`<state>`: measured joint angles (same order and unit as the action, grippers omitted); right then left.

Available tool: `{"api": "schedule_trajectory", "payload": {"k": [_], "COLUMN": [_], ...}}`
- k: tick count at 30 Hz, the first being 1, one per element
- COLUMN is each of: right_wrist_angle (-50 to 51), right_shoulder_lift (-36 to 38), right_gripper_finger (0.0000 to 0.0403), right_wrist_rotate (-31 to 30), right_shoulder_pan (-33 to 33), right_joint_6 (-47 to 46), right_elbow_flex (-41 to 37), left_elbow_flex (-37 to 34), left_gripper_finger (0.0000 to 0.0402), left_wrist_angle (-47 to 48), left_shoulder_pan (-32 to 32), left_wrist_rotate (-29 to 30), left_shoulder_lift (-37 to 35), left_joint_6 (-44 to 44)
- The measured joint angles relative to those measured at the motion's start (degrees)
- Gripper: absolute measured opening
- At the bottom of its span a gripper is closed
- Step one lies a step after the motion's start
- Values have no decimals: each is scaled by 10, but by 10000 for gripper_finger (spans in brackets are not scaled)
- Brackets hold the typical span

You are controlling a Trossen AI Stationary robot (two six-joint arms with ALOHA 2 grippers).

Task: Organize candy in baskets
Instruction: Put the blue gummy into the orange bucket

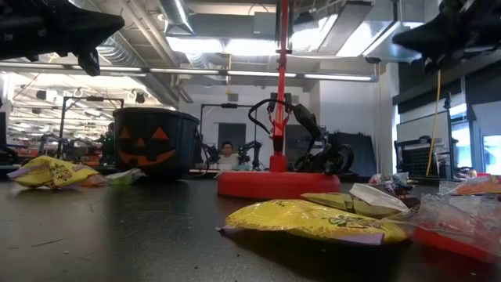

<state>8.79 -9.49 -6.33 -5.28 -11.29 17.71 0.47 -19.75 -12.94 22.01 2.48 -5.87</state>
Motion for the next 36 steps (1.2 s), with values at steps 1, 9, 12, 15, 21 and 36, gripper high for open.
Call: {"api": "schedule_trajectory", "payload": {"k": [1, 9, 12, 15, 21, 36], "right_wrist_angle": [6, 17, 17, 16, 17, 37], "right_shoulder_lift": [-12, -118, -161, -206, -297, -491], "right_gripper_finger": [1, 1, 1, 8, 77, 149], "right_wrist_rotate": [-10, -86, -128, -157, -136, -75], "right_shoulder_pan": [0, 0, 0, -1, -37, -97], "right_joint_6": [1, 39, 30, 8, -54, -136], "right_elbow_flex": [4, 7, 7, 7, 7, 7], "left_elbow_flex": [0, 0, 0, 0, 0, 0], "left_gripper_finger": [0, 0, 0, 0, 0, 0], "left_wrist_angle": [0, 0, 0, 0, 0, 0], "left_shoulder_pan": [0, 0, 0, 0, 0, 0], "left_wrist_rotate": [0, 0, 0, 0, 0, 0], "left_shoulder_lift": [0, 0, 0, 0, 0, 0], "left_joint_6": [0, 0, 0, 0, 0, 0]}}
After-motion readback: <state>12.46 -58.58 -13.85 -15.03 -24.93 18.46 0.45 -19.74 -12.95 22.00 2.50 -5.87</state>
